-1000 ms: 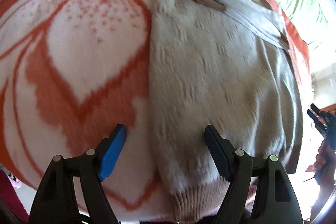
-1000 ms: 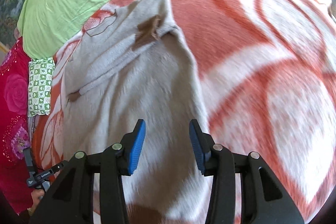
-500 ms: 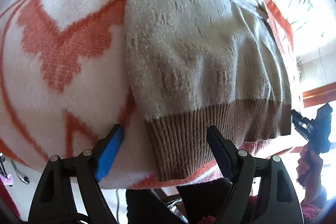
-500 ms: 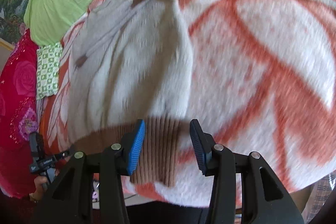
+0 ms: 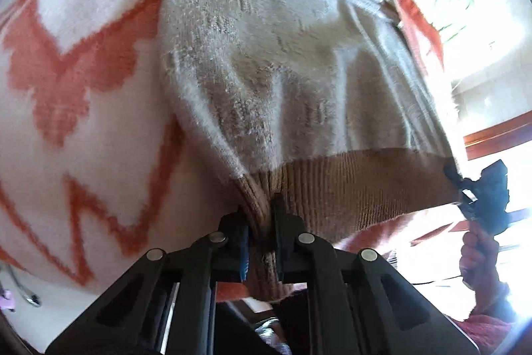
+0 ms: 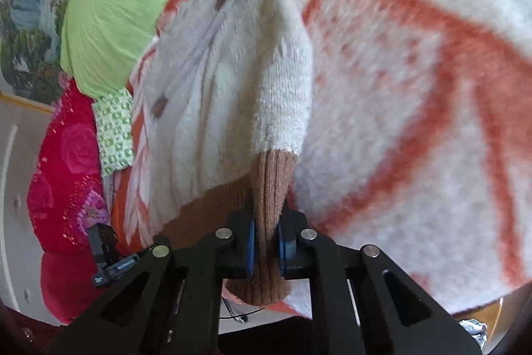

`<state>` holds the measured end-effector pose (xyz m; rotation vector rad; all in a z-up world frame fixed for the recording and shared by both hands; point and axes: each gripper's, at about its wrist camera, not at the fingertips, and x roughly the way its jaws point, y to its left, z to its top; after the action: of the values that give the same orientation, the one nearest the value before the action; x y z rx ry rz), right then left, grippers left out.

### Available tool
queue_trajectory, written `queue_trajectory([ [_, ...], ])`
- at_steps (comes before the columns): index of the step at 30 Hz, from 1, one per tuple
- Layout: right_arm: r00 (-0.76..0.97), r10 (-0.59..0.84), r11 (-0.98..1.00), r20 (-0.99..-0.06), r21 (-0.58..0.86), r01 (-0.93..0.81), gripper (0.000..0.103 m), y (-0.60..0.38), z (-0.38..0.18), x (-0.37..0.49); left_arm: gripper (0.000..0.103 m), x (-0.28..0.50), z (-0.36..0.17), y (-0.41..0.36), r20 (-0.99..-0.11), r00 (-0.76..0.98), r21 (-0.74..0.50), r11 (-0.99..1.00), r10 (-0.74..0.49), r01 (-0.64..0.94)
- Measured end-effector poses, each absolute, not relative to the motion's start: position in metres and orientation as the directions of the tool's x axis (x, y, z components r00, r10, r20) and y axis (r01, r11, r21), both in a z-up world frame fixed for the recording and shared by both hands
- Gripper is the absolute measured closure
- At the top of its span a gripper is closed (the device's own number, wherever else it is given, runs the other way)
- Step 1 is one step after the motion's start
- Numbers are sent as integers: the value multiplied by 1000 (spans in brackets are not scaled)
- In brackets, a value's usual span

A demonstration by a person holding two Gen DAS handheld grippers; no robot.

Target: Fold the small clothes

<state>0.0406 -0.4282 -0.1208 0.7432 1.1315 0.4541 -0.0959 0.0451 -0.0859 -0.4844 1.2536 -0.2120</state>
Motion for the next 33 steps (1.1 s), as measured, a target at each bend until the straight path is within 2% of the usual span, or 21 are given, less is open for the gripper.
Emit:
queue_trajectory([
  [8, 351, 648, 714, -676, 699, 27, 94, -431, -123, 46, 96, -103, -84, 52, -826, 331, -513, 853, -457, -102],
  [17, 381, 716, 648, -585, 760, -52, 94, -435, -92, 60, 96, -93, -34, 62, -765, 440, -551, 832, -470, -71],
  [26, 466, 761, 579, -452, 798, -170, 94, -411, -34, 141, 97, -7, 19, 96, -670, 610, -595, 797, -422, -101],
  [33, 512, 747, 589, -425, 779, -213, 94, -381, -17, 239, 98, 85, 44, 113, -655, 678, -563, 814, -335, -142],
])
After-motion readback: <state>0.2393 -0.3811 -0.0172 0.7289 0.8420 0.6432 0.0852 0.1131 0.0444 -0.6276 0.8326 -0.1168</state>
